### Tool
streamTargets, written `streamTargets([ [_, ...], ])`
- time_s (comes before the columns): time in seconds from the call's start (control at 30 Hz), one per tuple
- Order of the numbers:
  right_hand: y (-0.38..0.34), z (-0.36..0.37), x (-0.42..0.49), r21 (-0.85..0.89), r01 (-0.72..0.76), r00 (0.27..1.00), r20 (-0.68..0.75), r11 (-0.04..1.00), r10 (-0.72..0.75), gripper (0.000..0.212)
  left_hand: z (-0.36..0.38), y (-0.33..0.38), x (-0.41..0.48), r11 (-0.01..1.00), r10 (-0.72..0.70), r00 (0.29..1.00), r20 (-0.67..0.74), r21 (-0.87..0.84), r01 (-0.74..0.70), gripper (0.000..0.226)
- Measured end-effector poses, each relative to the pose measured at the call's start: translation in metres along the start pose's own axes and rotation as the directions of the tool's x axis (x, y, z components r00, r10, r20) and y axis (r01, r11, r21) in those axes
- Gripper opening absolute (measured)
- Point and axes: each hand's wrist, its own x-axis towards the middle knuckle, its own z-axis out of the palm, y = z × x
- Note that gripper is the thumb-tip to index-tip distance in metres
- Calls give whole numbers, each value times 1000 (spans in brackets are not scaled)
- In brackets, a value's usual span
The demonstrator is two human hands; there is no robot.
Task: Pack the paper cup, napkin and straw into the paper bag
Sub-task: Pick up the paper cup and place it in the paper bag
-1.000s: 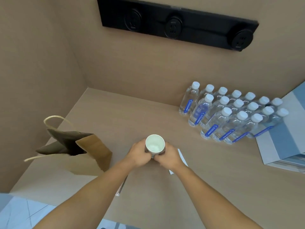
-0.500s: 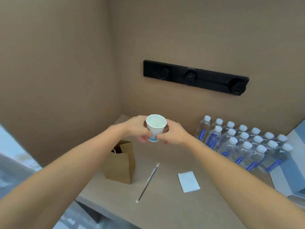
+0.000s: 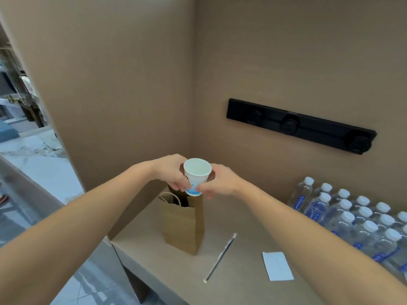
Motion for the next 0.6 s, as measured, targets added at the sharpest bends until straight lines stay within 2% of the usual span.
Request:
streamTargets([
  [0.13,-9,2,6,38,2,1000,9,999,-2,52,-12,0,-3,998,8,1000,-8,57,-8,53],
  [0.33,-12,12,11,38,-49,998,50,998,47,55,-20,-13,-3,1000,-10,994,105,26,7,47],
  [0.6,-2,45,33,-1,-147,989,-17,989,147,51,-13,-49,10,997,-37,993,109,-57,43,40],
])
